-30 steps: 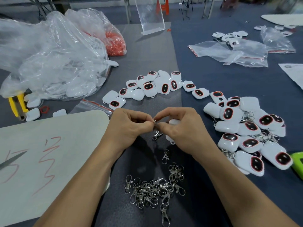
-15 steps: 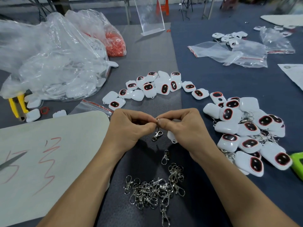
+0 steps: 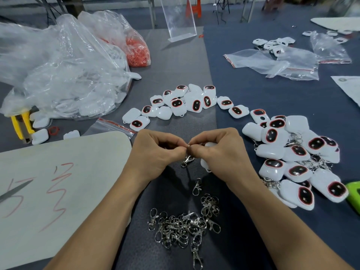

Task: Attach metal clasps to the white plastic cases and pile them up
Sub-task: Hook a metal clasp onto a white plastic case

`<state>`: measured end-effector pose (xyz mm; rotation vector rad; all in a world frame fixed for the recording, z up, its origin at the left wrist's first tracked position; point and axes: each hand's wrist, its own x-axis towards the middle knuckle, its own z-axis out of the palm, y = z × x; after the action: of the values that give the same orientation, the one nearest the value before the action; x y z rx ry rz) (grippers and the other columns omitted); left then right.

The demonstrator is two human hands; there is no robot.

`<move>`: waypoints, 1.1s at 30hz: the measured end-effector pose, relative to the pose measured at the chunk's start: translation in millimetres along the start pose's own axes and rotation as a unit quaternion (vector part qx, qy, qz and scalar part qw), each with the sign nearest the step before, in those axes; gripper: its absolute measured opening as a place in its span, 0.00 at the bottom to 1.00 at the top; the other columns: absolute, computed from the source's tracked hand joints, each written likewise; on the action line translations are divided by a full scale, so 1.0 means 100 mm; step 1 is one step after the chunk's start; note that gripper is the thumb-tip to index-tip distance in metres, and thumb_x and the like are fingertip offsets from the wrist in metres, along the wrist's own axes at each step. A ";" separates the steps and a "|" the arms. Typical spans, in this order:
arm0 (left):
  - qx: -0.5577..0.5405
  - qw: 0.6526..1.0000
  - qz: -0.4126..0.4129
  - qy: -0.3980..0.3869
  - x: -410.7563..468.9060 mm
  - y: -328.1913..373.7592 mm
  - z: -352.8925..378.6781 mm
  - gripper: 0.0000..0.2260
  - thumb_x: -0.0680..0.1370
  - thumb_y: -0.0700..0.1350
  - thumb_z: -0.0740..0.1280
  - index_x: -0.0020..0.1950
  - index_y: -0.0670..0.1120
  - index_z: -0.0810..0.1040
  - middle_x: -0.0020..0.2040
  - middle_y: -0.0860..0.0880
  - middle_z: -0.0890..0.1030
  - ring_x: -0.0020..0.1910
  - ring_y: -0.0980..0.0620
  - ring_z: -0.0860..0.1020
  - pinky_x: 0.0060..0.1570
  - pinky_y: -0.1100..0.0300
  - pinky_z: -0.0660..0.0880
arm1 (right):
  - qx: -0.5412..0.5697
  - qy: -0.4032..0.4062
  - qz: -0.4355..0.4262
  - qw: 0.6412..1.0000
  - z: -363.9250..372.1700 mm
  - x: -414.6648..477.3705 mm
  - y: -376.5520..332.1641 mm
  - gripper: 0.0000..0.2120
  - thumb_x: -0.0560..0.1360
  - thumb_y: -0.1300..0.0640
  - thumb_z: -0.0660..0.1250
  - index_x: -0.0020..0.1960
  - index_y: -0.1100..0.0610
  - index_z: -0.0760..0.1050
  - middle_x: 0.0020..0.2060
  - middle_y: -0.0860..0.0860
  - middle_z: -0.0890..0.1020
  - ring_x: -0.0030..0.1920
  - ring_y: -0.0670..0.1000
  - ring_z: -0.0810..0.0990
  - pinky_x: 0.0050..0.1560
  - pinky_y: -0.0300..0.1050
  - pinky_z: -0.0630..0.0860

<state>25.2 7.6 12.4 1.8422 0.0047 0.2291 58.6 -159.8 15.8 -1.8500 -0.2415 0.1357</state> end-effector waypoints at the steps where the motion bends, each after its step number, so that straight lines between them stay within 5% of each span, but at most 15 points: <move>1: -0.016 1.000 -0.005 -0.007 0.00 0.00 0.00 0.08 0.66 0.39 0.73 0.36 0.52 0.87 0.26 0.53 0.81 0.26 0.62 0.74 0.29 0.71 0.68 | 0.023 -0.006 0.011 1.000 0.00 0.00 0.00 0.08 0.68 0.62 0.77 0.36 0.49 0.86 0.30 0.54 0.85 0.32 0.50 0.82 0.35 0.42 0.77; 3: -0.038 0.999 -0.015 -0.020 0.01 0.01 -0.01 0.08 0.66 0.39 0.74 0.36 0.52 0.88 0.29 0.50 0.83 0.28 0.60 0.76 0.31 0.70 0.70 | 0.063 -0.015 0.027 0.998 -0.01 0.01 -0.01 0.08 0.69 0.64 0.77 0.37 0.52 0.87 0.33 0.61 0.84 0.34 0.57 0.80 0.37 0.49 0.77; 10: -0.008 1.000 -0.014 -0.011 0.00 0.01 -0.01 0.05 0.62 0.45 0.73 0.35 0.51 0.87 0.27 0.48 0.80 0.28 0.56 0.70 0.29 0.65 0.64 | 0.065 -0.043 0.036 0.996 -0.02 -0.01 -0.04 0.07 0.70 0.65 0.76 0.37 0.54 0.87 0.36 0.68 0.83 0.35 0.58 0.78 0.38 0.52 0.76; 21: 0.006 0.998 -0.016 0.053 0.00 0.01 0.01 0.06 0.59 0.48 0.69 0.32 0.50 0.85 0.25 0.54 0.75 0.25 0.58 0.67 0.27 0.66 0.63 | 0.035 -0.038 0.016 0.999 0.00 -0.01 -0.01 0.05 0.72 0.53 0.78 0.38 0.51 0.86 0.31 0.60 0.83 0.31 0.51 0.77 0.34 0.45 0.74; 24: 0.157 0.976 0.007 0.154 0.00 0.02 -0.04 0.04 0.63 0.50 0.70 0.35 0.55 0.84 0.26 0.58 0.78 0.26 0.62 0.71 0.30 0.68 0.67 | -0.008 -0.004 0.070 0.998 -0.03 0.02 0.01 0.14 0.75 0.42 0.73 0.37 0.50 0.86 0.24 0.46 0.79 0.27 0.40 0.73 0.33 0.39 0.71; 26: 0.332 0.926 0.038 0.177 -0.02 0.02 -0.08 0.04 0.65 0.52 0.69 0.36 0.56 0.83 0.27 0.57 0.78 0.28 0.59 0.75 0.32 0.63 0.70 | 0.050 -0.004 0.122 0.991 -0.07 0.06 0.00 0.14 0.78 0.47 0.70 0.38 0.53 0.86 0.28 0.44 0.81 0.28 0.41 0.74 0.32 0.39 0.71; 30: 0.489 0.864 0.096 0.069 -0.03 0.00 -0.02 0.05 0.71 0.53 0.71 0.41 0.54 0.85 0.35 0.54 0.82 0.38 0.48 0.80 0.38 0.58 0.73 | 0.178 -0.059 0.130 0.974 -0.11 0.08 -0.02 0.13 0.74 0.72 0.65 0.50 0.58 0.83 0.41 0.55 0.86 0.32 0.50 0.78 0.32 0.39 0.72; 33: 0.482 0.873 0.074 0.009 0.01 -0.02 0.00 0.05 0.73 0.54 0.71 0.45 0.56 0.84 0.39 0.52 0.82 0.42 0.49 0.79 0.38 0.57 0.69 | 0.081 -0.017 0.070 0.994 -0.07 0.07 0.04 0.16 0.73 0.70 0.70 0.53 0.52 0.78 0.41 0.57 0.87 0.35 0.59 0.82 0.37 0.48 0.77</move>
<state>26.4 8.1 10.9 2.8482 -0.0115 0.3961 67.8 -166.1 13.8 -1.7039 -0.1217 0.2762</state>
